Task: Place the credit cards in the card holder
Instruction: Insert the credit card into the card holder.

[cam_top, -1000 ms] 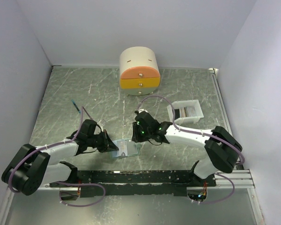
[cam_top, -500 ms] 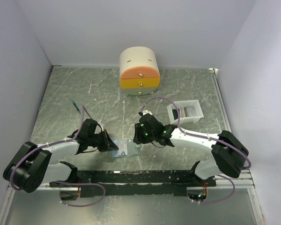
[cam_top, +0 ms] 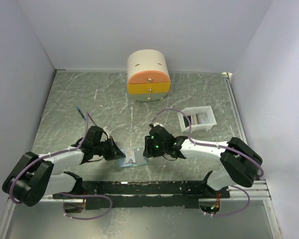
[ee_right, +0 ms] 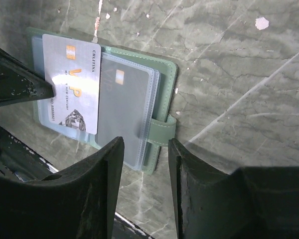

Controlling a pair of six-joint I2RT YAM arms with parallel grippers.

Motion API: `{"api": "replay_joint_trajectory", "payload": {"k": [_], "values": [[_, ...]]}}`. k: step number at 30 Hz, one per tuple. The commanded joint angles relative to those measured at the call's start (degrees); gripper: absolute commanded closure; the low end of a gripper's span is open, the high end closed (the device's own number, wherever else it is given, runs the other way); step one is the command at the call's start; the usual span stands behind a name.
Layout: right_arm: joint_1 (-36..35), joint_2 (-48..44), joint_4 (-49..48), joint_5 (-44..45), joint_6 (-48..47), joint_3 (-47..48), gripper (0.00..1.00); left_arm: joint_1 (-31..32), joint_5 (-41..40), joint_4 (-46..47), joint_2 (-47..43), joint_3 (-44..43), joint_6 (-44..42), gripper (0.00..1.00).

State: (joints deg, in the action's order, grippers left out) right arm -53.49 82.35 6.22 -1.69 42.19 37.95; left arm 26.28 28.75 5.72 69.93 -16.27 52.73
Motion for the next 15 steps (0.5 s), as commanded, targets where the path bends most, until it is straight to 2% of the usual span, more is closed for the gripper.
{"api": "replay_joint_trajectory", "payload": {"k": [1, 7, 15], "values": [[-0.40, 0.54, -2.30, 0.48, 0.75, -0.62, 0.58, -0.55, 0.72, -1.12, 0.27, -0.31, -0.43, 0.93], [-0.43, 0.75, -2.76, 0.46, 1.49, -0.99, 0.59, -0.53, 0.81, -1.68, -2.70, 1.59, 0.36, 0.93], [-0.41, 1.57, -4.17, -0.99, 2.19, -1.04, 0.61, -0.48, 4.74, 1.18, 1.36, 2.13, -0.89, 0.93]]}}
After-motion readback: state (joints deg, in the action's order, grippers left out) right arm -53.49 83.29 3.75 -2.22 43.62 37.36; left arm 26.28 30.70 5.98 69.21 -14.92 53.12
